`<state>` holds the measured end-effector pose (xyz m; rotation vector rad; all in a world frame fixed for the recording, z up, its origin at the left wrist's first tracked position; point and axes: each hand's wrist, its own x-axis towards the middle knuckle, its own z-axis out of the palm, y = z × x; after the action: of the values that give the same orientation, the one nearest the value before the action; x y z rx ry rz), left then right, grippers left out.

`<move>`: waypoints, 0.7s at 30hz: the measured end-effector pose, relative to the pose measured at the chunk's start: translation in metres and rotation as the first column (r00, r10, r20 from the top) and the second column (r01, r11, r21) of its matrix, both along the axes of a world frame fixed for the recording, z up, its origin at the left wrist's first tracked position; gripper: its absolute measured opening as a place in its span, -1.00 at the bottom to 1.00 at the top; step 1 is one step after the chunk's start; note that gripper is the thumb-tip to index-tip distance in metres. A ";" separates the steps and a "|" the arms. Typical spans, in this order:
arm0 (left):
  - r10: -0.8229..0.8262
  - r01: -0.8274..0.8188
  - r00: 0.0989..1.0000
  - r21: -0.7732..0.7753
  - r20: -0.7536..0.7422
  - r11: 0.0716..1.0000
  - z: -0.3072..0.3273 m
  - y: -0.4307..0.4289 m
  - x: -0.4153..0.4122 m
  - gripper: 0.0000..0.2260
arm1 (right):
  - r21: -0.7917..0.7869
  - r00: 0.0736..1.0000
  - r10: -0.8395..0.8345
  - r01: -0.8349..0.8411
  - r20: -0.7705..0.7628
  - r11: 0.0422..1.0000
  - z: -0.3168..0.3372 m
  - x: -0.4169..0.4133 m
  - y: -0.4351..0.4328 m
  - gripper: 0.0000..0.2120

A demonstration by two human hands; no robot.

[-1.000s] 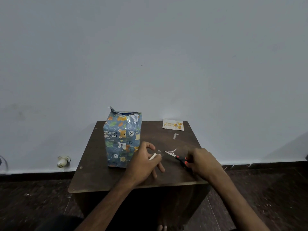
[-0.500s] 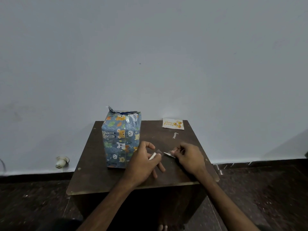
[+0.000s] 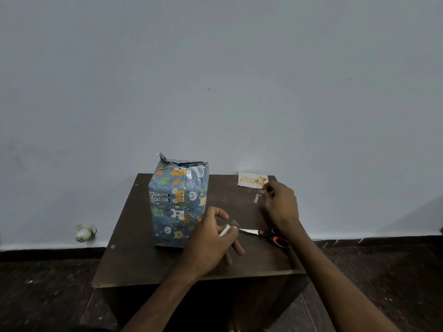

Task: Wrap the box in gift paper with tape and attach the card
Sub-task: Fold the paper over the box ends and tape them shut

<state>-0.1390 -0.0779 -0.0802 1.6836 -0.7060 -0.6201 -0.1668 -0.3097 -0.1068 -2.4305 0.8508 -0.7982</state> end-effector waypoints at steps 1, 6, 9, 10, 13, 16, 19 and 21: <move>-0.002 0.002 1.000 -0.003 0.003 1.000 -0.001 0.001 0.000 -0.84 | -0.065 0.998 0.024 -0.028 -0.064 0.997 -0.004 0.004 -0.002 -0.93; -0.028 0.028 1.000 -0.022 0.000 0.999 -0.004 0.001 0.005 -0.84 | -0.243 0.916 0.086 -0.193 -0.392 0.950 -0.005 0.010 -0.006 -0.89; -0.028 0.027 1.000 -0.027 -0.005 0.999 -0.007 0.002 0.006 -0.83 | -0.188 0.832 0.075 -0.211 -0.549 0.959 0.015 0.014 -0.007 -0.85; -0.026 0.025 1.000 -0.029 -0.009 0.999 -0.007 0.001 0.006 -0.83 | -0.169 0.797 0.071 -0.213 -0.600 0.962 0.024 0.015 -0.008 -0.82; -0.019 0.019 1.000 -0.017 -0.007 1.000 -0.006 0.002 0.004 -0.83 | -0.116 0.741 0.104 -0.239 -0.664 0.964 0.029 0.016 -0.012 -0.79; -0.026 0.025 1.000 -0.020 -0.005 0.999 -0.005 0.002 0.002 -0.84 | -0.042 0.789 0.152 -0.219 -0.596 0.975 0.017 0.008 -0.019 -0.85; -0.020 0.020 1.000 -0.023 0.004 1.000 -0.006 0.003 0.002 -0.84 | 0.022 0.884 0.146 -0.152 -0.444 0.988 0.010 0.000 -0.020 -0.87; -0.015 0.016 1.000 -0.019 0.006 1.000 -0.007 0.004 0.002 -0.83 | 0.021 0.912 0.098 -0.097 -0.398 0.995 0.005 -0.005 -0.017 -0.72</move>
<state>-0.1368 -0.0742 -0.0872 1.6647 -0.7277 -0.6177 -0.1719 -0.3264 -0.1013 -2.6559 0.8593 -0.2628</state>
